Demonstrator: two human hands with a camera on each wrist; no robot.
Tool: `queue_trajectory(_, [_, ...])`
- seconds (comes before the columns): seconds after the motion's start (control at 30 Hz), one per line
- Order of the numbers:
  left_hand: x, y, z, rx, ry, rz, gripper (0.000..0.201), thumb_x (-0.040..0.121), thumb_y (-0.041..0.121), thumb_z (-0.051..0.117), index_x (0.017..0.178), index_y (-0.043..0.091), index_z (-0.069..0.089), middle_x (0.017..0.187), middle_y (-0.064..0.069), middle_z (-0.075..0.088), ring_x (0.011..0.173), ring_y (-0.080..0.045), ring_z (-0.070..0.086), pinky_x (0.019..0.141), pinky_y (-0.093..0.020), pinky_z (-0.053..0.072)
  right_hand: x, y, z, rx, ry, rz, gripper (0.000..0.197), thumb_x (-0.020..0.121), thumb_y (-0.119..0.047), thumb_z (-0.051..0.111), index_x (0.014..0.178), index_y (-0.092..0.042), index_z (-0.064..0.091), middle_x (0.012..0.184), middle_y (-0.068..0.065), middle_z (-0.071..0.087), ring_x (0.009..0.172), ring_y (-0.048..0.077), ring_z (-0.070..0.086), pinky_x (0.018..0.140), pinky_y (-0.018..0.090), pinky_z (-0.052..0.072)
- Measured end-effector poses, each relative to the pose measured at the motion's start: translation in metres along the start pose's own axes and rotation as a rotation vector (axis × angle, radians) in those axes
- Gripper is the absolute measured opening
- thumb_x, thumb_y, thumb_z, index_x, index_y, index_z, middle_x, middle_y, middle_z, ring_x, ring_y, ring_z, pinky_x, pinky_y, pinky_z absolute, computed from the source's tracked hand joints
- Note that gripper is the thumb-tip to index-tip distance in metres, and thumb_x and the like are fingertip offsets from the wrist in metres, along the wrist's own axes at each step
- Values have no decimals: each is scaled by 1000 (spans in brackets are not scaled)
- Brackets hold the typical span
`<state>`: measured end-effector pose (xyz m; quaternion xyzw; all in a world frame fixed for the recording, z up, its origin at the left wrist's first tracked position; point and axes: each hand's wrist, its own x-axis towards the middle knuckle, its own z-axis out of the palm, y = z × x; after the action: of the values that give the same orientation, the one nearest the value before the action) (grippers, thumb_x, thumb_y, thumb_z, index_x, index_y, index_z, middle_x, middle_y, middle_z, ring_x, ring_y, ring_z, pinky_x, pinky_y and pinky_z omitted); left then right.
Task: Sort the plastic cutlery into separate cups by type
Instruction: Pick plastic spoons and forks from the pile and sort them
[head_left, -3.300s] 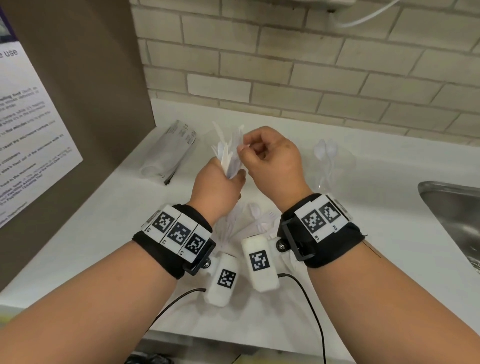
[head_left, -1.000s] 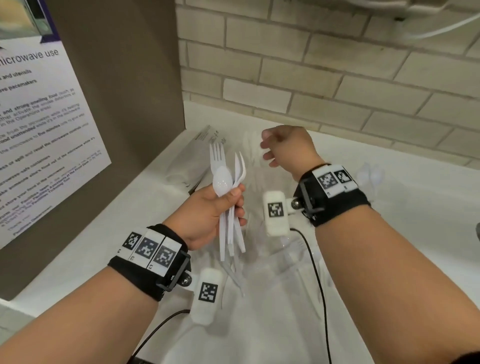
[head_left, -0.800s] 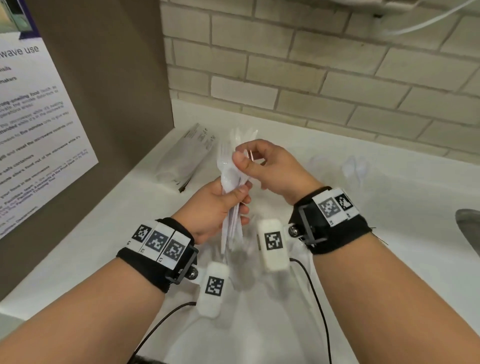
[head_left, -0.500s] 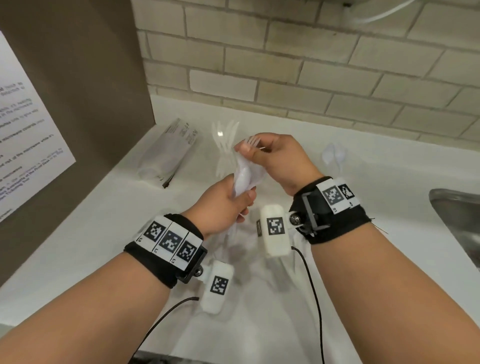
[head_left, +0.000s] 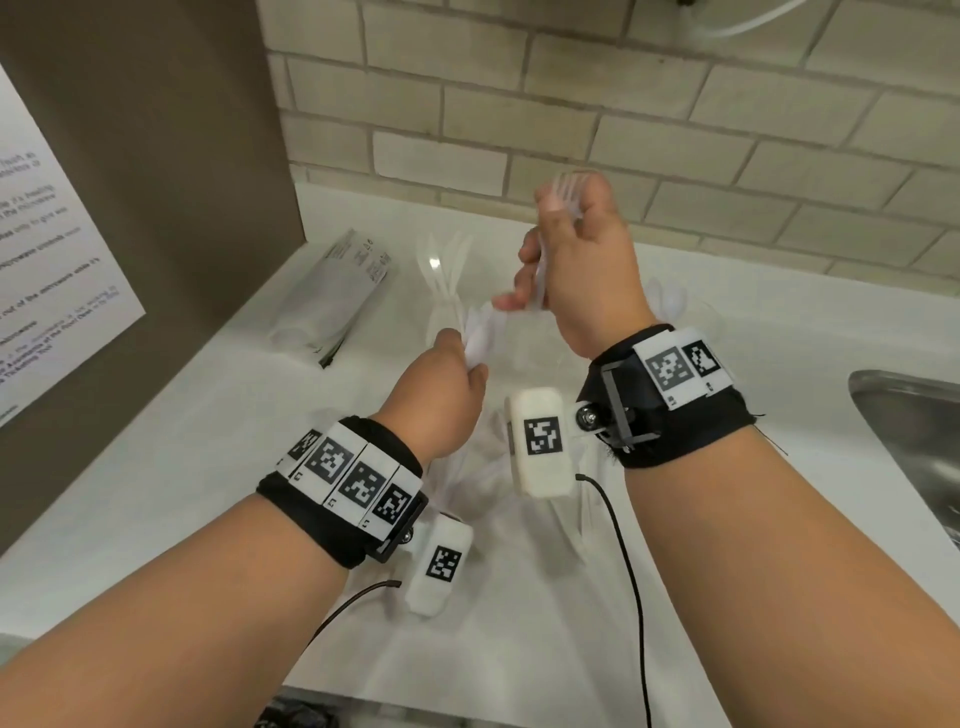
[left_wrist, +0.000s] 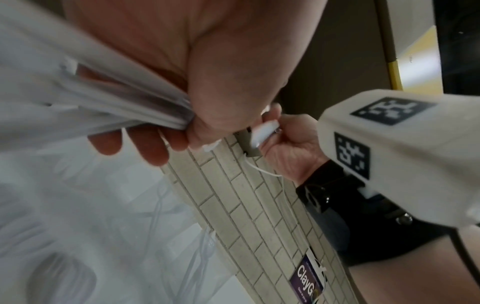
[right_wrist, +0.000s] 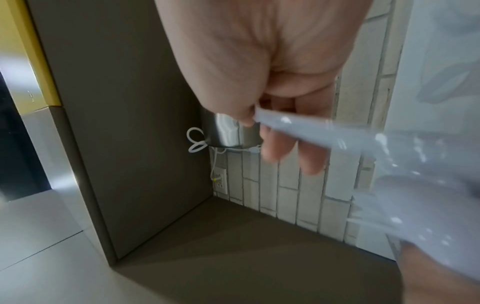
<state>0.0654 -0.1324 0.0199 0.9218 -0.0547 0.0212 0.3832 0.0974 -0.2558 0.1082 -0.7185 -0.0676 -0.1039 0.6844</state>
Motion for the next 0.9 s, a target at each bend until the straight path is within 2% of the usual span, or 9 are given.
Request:
queue_trajectory(0.1, [0,1,0,34,79,14,17,100,21,42,102,5,38,72,-1,45,56,-10,40,44,-15,34,0,12,4,-355,-88,35,15,92,-27,58,103,-19,54,77,3,55,54,15,48,45,25,40])
queue_trajectory(0.2, [1,2,-1,-24,110,0,27,100,19,43,117,-1,39,95,-13,54,70,-19,48,46,-17,32,-4,18,5,-476,-187,148,23,79,-28,75,90,-11,64,67,4,61,56,16,53,43,22,35])
queue_trajectory(0.3, [2,3,-1,-106,125,-19,31,100,19,43,126,3,37,110,-11,54,85,-19,53,58,-18,33,-10,20,7,-468,-262,257,25,74,-30,81,81,-12,65,63,3,57,50,16,45,41,23,33])
queue_trajectory(0.4, [0,2,0,-120,138,-29,25,98,15,45,119,2,38,91,-5,52,67,-12,48,47,-17,31,-11,22,10,-487,-266,240,15,75,-18,76,78,-9,64,62,2,51,46,16,38,41,23,31])
queue_trajectory(0.5, [0,4,1,-81,155,-38,24,98,15,46,115,1,37,72,3,43,58,-6,43,44,-18,27,-11,23,10,-491,-259,195,11,81,-12,64,88,-3,66,63,4,49,45,17,37,41,23,30])
queue_trajectory(0.67, [1,7,-3,-62,151,-48,21,97,13,47,113,3,37,70,5,41,57,-5,42,41,-16,32,-10,26,10,-459,-161,73,20,90,-20,60,91,-1,66,64,2,53,49,13,42,49,25,33])
queue_trajectory(0.73, [-2,8,-3,-48,133,-35,17,96,11,47,107,6,36,69,4,41,56,-5,42,43,-11,37,-9,25,11,-449,-101,18,25,92,-24,59,86,0,64,66,5,56,56,18,49,55,31,40])
queue_trajectory(0.8, [-3,11,-3,-46,133,-5,15,95,9,48,101,9,33,69,3,42,56,-6,43,45,-9,38,-11,21,12,-443,-50,-60,24,95,-23,55,92,-1,63,71,6,60,70,25,56,70,40,49])
queue_trajectory(0.9, [-3,14,-3,-40,135,16,18,95,8,47,97,11,30,69,4,42,56,-6,42,43,-16,35,-13,14,14,-393,29,-146,14,99,-21,48,99,-10,57,66,-12,60,79,22,63,79,34,50])
